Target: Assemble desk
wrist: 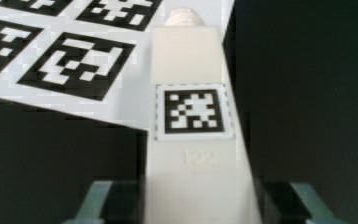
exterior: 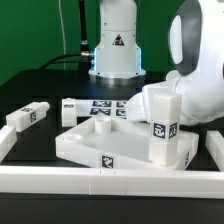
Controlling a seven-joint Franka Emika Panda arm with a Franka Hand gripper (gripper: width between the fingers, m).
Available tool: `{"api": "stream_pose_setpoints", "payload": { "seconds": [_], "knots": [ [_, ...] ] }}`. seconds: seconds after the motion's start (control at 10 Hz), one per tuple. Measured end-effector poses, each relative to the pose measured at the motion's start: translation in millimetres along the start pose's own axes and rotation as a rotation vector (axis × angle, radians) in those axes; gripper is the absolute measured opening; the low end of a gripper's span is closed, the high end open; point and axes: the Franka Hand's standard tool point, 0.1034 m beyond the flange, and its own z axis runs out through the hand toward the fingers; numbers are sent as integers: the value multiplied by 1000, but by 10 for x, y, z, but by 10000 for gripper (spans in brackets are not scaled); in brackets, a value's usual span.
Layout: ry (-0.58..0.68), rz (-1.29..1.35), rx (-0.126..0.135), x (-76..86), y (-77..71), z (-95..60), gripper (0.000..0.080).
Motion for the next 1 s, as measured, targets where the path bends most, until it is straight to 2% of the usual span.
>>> {"api": "stream_pose_setpoints", "payload": {
  "seconds": [0.2,0.4,0.6,0.8,0.9,1.0],
  "knots": [
    [7,-3,1,-22,4,-41,287],
    [7,-24,13,-164,78,-178,287],
    [5,-42,38,-368,233,-346,287],
    [-8,-51,69,-576,454,-547,288],
    [5,-48,80,-608,533,-587,288],
    [37,-46,77,-555,535,-580,288]
  ]
}}
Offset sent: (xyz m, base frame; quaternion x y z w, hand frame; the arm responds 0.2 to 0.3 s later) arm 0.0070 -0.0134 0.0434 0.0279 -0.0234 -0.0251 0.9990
